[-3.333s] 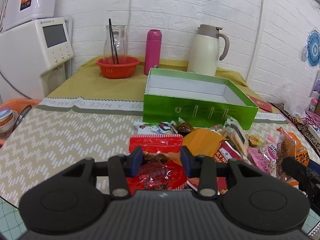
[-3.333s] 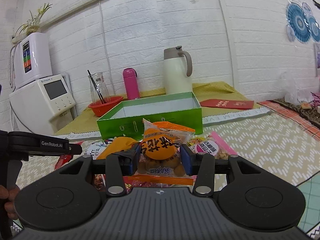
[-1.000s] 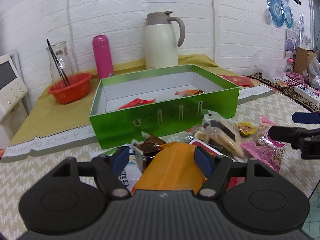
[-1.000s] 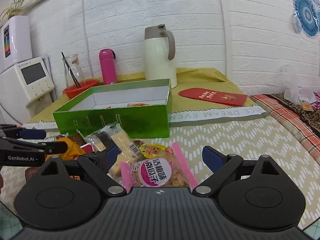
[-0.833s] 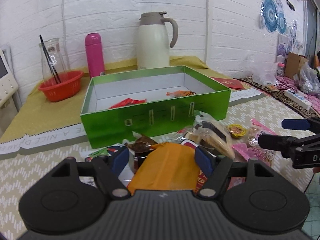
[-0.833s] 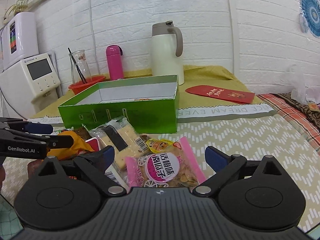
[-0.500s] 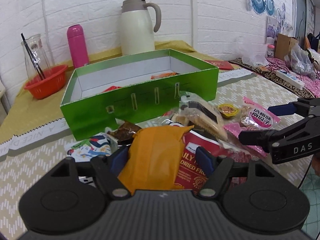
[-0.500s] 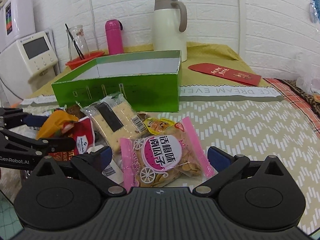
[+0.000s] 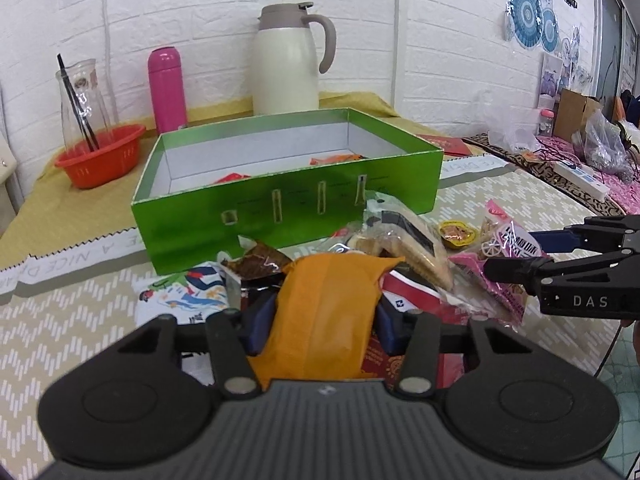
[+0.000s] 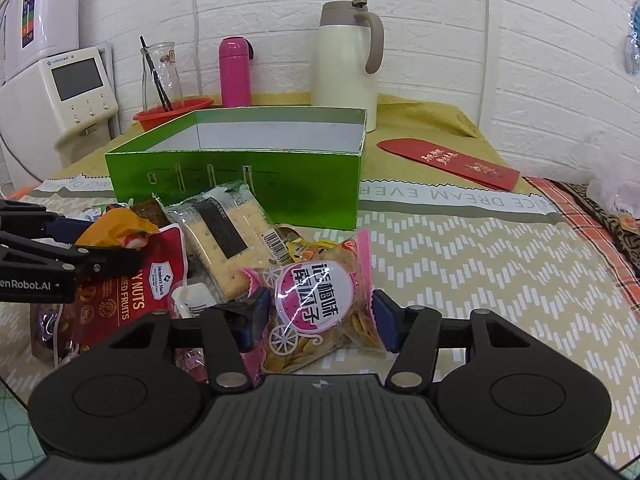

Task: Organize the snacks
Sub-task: 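Grasp the orange packet with the left gripper while the right gripper grasps the pink-labelled cookie bag, then lower both held packets into the green box and open both grippers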

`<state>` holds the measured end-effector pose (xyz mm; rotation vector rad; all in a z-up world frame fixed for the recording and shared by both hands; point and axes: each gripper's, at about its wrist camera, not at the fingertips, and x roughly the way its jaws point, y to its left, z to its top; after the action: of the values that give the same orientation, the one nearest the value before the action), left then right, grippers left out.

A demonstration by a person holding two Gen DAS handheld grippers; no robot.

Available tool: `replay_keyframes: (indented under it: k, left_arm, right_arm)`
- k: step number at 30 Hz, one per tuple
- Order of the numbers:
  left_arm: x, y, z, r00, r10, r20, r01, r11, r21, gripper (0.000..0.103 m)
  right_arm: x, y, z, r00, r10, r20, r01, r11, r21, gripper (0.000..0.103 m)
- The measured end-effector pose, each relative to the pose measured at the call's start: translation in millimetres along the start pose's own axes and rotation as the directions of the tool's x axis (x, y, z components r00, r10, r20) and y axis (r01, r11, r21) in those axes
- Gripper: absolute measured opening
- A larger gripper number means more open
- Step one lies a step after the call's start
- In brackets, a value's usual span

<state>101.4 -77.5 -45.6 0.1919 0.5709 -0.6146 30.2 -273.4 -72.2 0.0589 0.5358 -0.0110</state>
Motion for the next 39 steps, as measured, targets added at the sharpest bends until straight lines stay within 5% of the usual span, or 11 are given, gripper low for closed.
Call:
replay_keyframes:
  k: [10, 23, 39]
  left_arm:
    - [-28, 3, 15, 0.996, 0.082, 0.03, -0.079, 0.993, -0.089, 0.05]
    - [-33, 4, 45, 0.965, 0.253, 0.063, -0.24, 0.956, -0.166, 0.05]
    - [-31, 20, 52, 0.963, 0.262, 0.068, -0.244, 0.949, -0.2, 0.05]
  right_arm:
    - [-43, -1, 12, 0.993, -0.01, 0.121, -0.003, 0.994, 0.107, 0.089]
    - [-37, 37, 38, 0.978, 0.02, 0.208, -0.045, 0.992, 0.117, 0.089]
    - [-22, 48, 49, 0.984, 0.038, 0.173, -0.052, 0.995, 0.081, 0.089]
